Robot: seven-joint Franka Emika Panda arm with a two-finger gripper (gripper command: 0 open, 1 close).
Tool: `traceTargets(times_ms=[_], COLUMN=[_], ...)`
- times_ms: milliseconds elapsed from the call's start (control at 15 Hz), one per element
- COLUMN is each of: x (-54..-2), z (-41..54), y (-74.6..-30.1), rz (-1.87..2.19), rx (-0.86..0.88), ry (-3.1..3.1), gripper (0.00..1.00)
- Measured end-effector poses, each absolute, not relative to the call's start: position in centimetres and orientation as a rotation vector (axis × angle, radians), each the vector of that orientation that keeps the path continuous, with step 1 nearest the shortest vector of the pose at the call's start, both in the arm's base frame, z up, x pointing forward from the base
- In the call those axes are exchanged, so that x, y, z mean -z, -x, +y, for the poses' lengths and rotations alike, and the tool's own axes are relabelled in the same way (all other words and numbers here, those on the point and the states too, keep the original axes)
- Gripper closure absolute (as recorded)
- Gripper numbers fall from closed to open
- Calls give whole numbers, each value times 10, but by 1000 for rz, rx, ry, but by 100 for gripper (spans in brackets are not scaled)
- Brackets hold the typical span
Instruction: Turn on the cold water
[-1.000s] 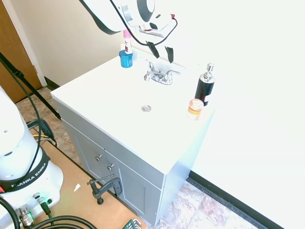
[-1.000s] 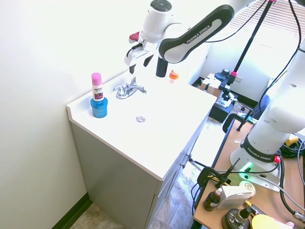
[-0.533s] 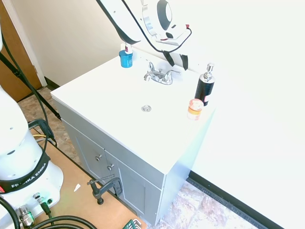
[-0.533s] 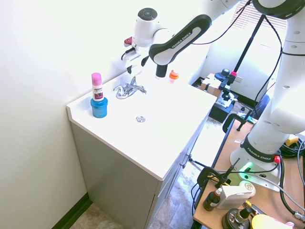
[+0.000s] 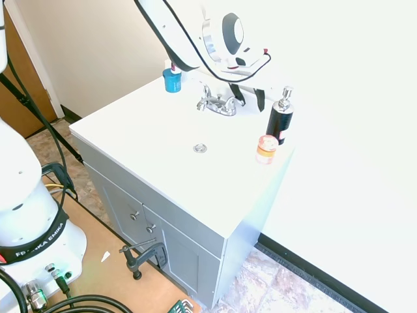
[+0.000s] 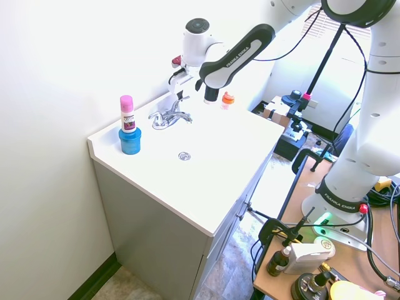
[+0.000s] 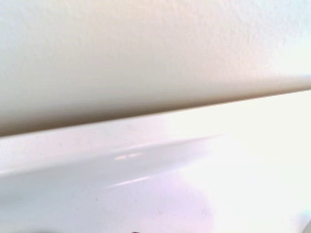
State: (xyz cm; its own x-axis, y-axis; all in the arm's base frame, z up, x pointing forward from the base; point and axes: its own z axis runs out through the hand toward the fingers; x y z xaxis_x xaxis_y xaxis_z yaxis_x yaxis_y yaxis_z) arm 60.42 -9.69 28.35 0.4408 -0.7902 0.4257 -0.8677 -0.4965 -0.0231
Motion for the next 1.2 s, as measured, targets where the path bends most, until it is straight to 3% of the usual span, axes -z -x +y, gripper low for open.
traceTargets(times_ms=[867,1200], x=[-350,-362], z=[-62,-23], y=[-586,-539], rz=[-1579,-1568], rx=[-218,-98], ry=[-2628,-2721], gripper=[0,0])
